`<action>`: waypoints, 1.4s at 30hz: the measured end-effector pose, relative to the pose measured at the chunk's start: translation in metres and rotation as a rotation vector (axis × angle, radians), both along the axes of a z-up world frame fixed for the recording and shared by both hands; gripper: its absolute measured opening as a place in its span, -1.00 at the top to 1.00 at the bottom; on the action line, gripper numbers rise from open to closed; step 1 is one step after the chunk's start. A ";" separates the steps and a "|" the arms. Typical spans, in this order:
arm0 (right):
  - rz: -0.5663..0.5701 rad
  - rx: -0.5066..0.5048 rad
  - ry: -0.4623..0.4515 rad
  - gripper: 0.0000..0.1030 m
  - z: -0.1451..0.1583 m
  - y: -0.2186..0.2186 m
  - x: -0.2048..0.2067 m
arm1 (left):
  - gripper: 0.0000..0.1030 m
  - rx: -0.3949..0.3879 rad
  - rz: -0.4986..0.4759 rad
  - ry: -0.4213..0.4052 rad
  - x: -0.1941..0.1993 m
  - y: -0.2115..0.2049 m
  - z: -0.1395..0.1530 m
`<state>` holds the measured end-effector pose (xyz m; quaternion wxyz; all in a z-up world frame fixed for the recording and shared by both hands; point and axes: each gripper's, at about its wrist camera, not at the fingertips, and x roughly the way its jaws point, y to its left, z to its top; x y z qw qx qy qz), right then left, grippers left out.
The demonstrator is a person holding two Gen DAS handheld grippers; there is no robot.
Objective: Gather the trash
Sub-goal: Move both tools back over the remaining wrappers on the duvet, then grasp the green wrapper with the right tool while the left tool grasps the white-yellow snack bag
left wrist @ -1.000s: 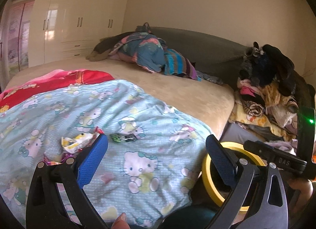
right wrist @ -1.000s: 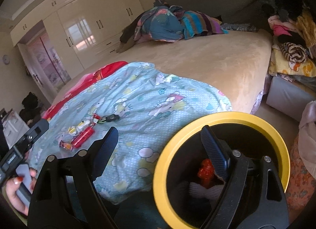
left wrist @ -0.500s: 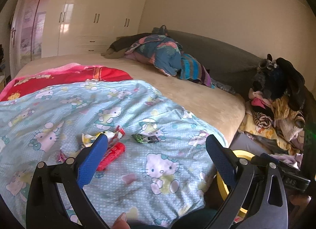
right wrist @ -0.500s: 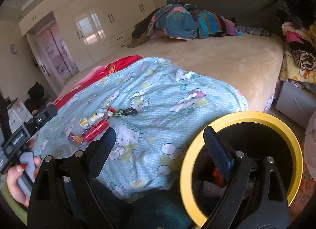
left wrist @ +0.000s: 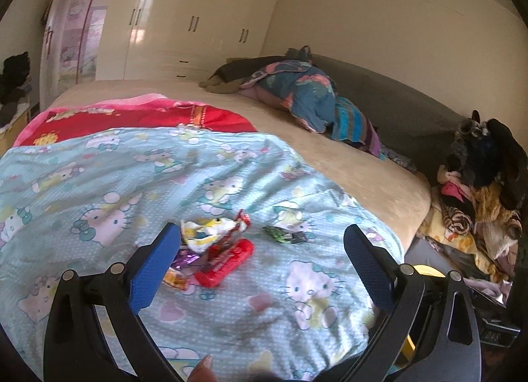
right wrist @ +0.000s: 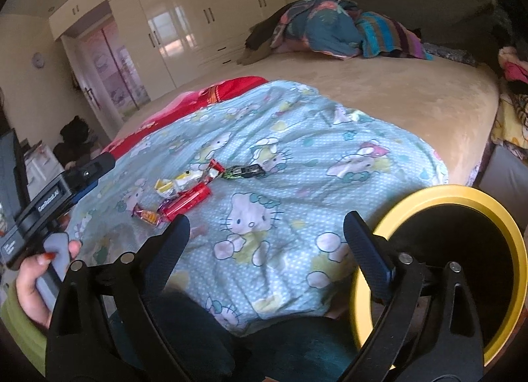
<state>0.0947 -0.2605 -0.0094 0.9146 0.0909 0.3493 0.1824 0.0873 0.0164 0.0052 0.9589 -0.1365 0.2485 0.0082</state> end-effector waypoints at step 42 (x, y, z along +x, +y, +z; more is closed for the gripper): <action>0.292 -0.359 0.004 -0.64 -0.073 0.144 0.161 | -0.09 -0.092 0.037 0.197 0.062 0.064 -0.084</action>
